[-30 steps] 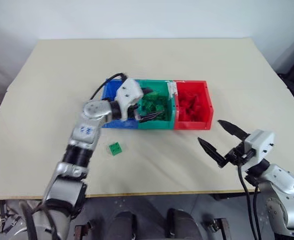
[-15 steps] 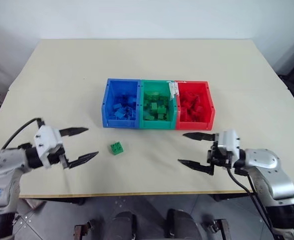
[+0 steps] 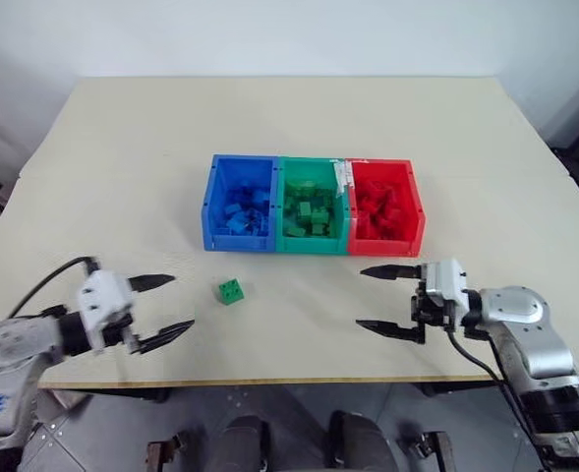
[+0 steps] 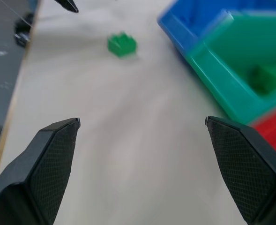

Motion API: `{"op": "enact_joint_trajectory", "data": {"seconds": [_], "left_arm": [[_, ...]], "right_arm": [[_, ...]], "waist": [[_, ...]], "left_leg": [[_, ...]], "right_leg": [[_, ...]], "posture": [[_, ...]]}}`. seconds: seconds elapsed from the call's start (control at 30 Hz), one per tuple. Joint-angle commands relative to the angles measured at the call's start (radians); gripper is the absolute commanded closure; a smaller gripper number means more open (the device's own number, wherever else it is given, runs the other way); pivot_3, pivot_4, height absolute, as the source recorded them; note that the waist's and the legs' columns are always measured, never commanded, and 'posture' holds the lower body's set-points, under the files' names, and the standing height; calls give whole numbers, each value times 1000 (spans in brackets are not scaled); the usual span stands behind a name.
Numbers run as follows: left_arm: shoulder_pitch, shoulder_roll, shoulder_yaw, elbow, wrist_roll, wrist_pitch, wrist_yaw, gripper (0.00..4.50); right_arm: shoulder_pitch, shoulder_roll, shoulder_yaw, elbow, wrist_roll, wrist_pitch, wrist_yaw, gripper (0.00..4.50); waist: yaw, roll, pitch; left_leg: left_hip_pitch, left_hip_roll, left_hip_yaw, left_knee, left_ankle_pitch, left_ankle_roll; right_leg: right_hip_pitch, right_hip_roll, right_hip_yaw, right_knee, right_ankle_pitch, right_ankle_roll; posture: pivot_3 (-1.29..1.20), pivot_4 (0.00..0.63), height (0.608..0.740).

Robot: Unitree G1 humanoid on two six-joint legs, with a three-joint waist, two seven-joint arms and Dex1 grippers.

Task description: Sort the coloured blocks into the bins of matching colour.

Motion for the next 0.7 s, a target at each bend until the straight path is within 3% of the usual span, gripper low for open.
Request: {"op": "enact_joint_trajectory", "data": {"seconds": [0.03,0.27,0.4,0.6,0.7], "left_arm": [[-77,21,-102,-32,34,98,13,116],[-286,-15,-278,124,153,143,50,116],[-305,-18,-320,182,167,141,22,937],[-314,-36,-302,193,132,104,-3,2846],[-329,-70,-251,186,54,41,-44,3010]], "right_arm": [[41,-27,-48,-46,17,-4,-9,0],[139,-44,-94,-110,22,11,-42,0],[196,-46,-131,-158,28,22,-74,0],[215,-41,-145,-186,22,32,-111,0],[229,-36,-158,-200,28,39,-138,0]], "waist": [[-1,0,0],[-1,0,0],[0,0,0],[1,0,0],[2,0,0]], "left_leg": [[0,0,0,0,0,0],[0,-1,2,0,0,0],[0,0,3,0,0,0],[1,1,3,1,0,0],[1,1,3,1,0,0]], "right_leg": [[0,0,0,0,0,0],[0,2,0,0,0,0],[-1,2,0,0,0,0],[0,1,1,0,0,0],[0,1,1,0,0,0]], "posture": [[0,150,740],[0,150,740],[0,150,740],[0,150,740],[0,150,740]]}}
